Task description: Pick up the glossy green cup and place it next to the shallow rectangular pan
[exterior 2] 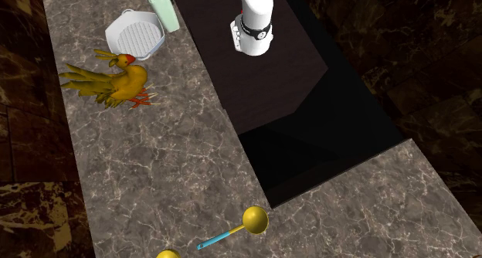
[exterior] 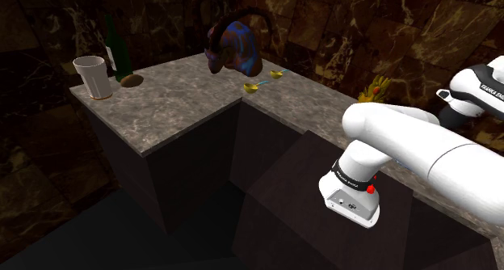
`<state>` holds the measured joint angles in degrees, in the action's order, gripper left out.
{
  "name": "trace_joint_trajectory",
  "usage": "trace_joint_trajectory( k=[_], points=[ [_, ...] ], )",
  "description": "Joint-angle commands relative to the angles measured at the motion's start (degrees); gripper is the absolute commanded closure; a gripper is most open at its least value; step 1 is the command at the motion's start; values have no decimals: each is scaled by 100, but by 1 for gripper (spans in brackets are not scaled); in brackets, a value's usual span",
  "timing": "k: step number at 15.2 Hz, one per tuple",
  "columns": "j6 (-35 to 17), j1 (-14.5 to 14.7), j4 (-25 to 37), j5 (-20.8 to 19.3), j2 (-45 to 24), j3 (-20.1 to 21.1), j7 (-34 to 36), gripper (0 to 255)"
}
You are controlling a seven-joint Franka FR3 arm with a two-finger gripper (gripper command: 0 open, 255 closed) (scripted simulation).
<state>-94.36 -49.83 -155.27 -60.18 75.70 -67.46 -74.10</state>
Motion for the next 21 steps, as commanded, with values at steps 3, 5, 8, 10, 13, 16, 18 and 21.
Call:
trace_joint_trajectory(
  k=[3,5,8,10,13,16,18,21],
  points=[
    [-216,3,-116,-308,-36,-346,35,255],
    [-323,6,-169,-469,-56,-528,52,255],
    [-484,22,-236,-718,-93,-810,82,255],
    [-591,41,-273,-888,-119,-1004,104,255],
    [-633,51,-285,-958,-130,-1083,114,255],
    [-633,51,-285,-958,-129,-1083,114,255],
    [-633,51,-285,-958,-129,-1083,114,255],
    [-633,51,-285,-958,-129,-1083,114,0]
  ],
)
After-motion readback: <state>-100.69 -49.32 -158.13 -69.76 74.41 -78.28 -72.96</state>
